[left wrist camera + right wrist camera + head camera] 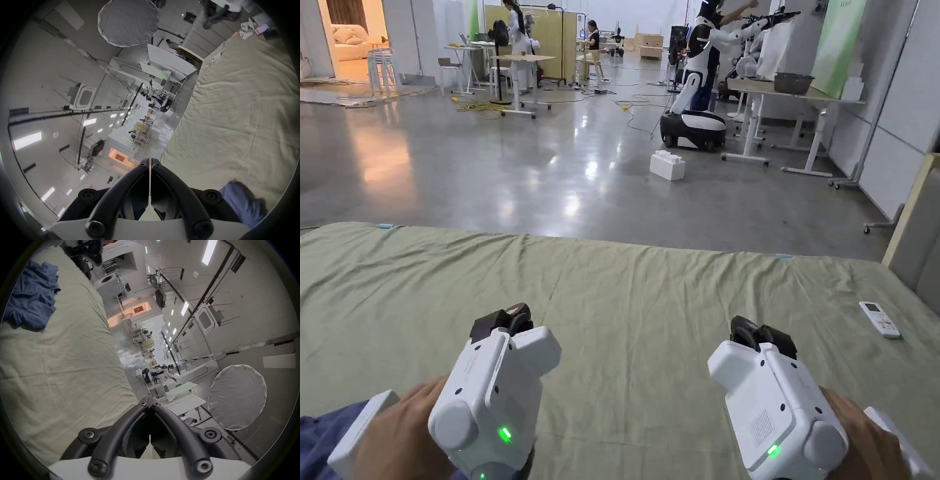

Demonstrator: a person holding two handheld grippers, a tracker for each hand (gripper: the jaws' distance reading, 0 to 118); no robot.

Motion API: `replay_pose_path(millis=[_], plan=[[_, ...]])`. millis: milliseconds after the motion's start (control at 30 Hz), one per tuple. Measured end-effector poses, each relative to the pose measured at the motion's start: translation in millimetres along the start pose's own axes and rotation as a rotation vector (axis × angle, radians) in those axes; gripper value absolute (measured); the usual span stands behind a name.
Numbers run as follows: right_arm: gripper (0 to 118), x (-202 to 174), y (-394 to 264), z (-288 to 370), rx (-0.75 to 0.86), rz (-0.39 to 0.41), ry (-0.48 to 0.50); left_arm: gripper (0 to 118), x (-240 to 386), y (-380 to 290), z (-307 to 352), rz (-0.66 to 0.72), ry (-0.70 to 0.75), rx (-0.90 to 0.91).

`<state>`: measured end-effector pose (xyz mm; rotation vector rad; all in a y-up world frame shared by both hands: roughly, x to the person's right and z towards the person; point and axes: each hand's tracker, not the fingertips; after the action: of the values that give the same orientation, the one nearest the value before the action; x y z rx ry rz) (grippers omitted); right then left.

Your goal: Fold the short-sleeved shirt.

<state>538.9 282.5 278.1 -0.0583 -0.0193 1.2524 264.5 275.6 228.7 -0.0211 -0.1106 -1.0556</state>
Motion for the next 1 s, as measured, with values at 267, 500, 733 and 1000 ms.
replay_pose_path(millis=[267, 500, 733, 1000], plan=[[0, 30, -9, -1, -0.115, -0.823, -0.080, 2, -28, -7, -8, 0.819, -0.033, -0.078], [0, 23, -24, 6, -0.233, -1.225, -0.161, 2, -31, -20, -5, 1.152, 0.005, -0.051], [0, 23, -24, 7, -0.236, -1.222, -0.156, 1, -36, -17, -5, 1.087, -0.015, -0.035], [0, 19, -14, 10, -0.222, -1.194, -0.135, 1, -44, -39, 5, 0.996, -0.074, -0.111]])
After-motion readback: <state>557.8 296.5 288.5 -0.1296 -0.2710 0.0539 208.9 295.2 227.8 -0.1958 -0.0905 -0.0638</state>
